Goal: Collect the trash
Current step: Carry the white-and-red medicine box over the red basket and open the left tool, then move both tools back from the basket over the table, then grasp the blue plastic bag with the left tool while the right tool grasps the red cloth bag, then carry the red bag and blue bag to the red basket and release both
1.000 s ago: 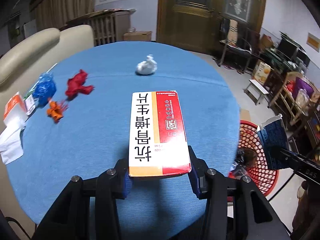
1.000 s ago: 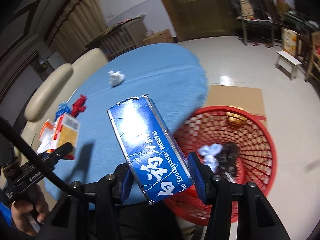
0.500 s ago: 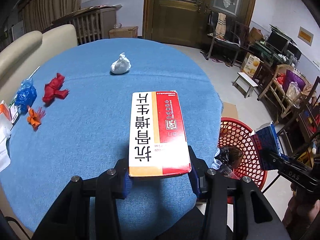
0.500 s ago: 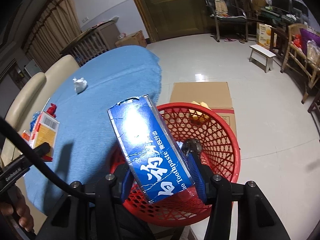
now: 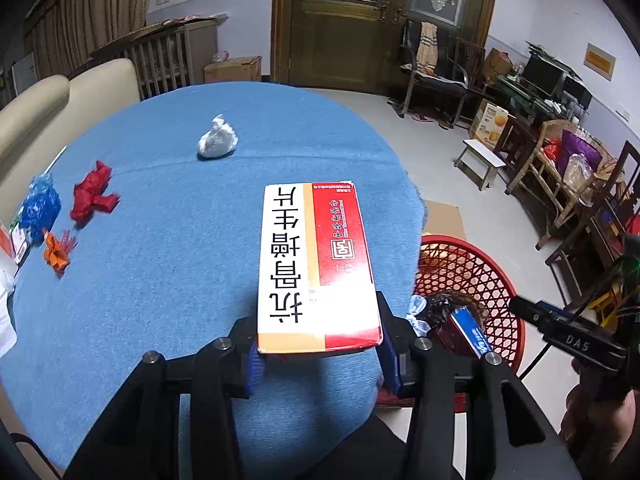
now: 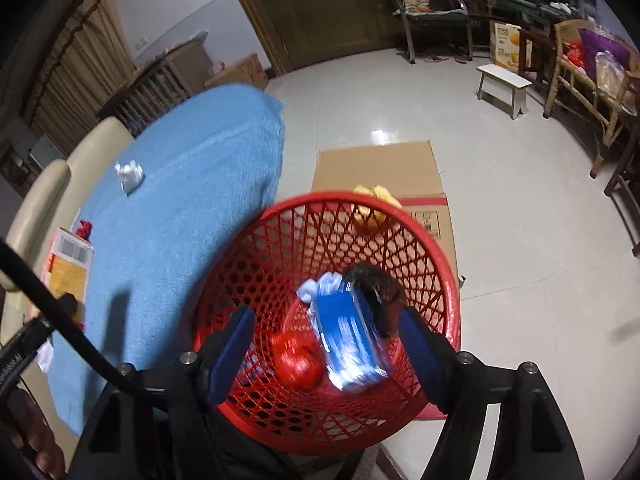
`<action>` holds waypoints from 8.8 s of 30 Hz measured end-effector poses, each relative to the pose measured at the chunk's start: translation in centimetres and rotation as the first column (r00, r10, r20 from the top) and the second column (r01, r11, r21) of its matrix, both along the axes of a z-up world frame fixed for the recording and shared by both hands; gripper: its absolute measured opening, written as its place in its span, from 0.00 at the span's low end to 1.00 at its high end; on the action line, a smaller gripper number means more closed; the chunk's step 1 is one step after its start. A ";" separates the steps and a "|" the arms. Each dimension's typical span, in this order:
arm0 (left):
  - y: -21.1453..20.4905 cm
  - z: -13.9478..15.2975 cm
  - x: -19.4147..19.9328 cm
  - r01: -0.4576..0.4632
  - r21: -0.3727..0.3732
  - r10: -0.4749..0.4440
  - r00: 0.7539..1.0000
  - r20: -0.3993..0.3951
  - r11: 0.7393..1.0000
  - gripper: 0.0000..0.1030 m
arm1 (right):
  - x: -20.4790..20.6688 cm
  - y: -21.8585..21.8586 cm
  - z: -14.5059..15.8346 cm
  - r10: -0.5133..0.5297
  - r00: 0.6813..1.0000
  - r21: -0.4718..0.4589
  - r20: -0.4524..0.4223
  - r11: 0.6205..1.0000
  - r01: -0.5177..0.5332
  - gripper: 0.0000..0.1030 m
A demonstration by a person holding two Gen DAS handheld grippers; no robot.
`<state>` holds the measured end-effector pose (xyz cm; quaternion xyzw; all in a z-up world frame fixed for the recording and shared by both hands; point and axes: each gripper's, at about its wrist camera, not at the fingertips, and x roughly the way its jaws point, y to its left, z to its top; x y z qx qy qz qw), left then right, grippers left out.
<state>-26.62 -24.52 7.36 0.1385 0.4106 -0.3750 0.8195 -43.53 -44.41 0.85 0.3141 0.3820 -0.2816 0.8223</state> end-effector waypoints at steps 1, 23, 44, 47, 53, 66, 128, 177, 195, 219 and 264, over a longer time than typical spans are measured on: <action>-0.3 0.0 -0.1 0.009 0.001 -0.009 1.000 0.000 1.000 0.47 | -0.2 0.0 0.3 -0.007 1.000 -0.012 0.008 1.000 0.007 0.75; -9.1 0.2 -6.2 0.249 0.017 -0.249 0.968 0.022 0.968 0.47 | -6.3 -3.5 3.8 -0.183 0.971 -0.027 0.154 0.982 0.189 0.75; -12.6 -3.6 -7.3 0.308 0.118 -0.307 0.951 -0.023 0.944 0.50 | -7.5 -4.6 5.3 -0.208 0.956 -0.034 0.205 0.975 0.220 0.75; -12.8 -4.0 -7.3 0.301 0.139 -0.300 0.954 -0.028 0.944 0.70 | -7.7 -4.5 5.4 -0.211 0.955 -0.036 0.208 0.974 0.223 0.75; -12.2 -3.7 -6.6 0.276 0.133 -0.275 0.961 -0.029 0.952 0.70 | -7.5 -4.3 5.7 -0.205 0.957 -0.040 0.207 0.975 0.218 0.75; -7.4 -2.3 -2.6 0.131 0.062 -0.128 0.990 -0.056 0.989 0.71 | -4.7 -2.3 5.1 -0.124 0.976 -0.029 0.180 0.991 0.131 0.75; 19.5 -4.2 37.7 -0.523 0.078 0.527 0.849 -0.048 0.849 0.46 | 28.7 16.3 3.2 0.538 0.843 -0.049 -0.020 0.841 -0.538 0.75; 17.5 -0.9 11.5 -0.389 -0.046 0.389 0.921 -0.019 0.920 0.46 | 23.8 15.3 4.8 0.463 0.885 -0.082 0.037 0.884 -0.460 0.36; 14.2 -0.6 8.1 -0.349 0.007 0.348 0.937 0.028 0.937 0.46 | 14.2 11.2 8.2 0.386 0.906 -0.127 0.173 0.921 -0.369 0.36; 14.4 0.6 7.8 -0.356 -0.019 0.357 0.933 0.049 0.934 0.46 | 13.8 12.0 9.5 0.415 0.885 -0.149 0.213 0.909 -0.390 0.36; 10.2 3.4 5.2 -0.224 -0.086 0.233 0.968 0.099 0.971 0.46 | 3.7 8.1 7.1 0.247 0.950 -0.122 0.190 0.966 -0.227 0.36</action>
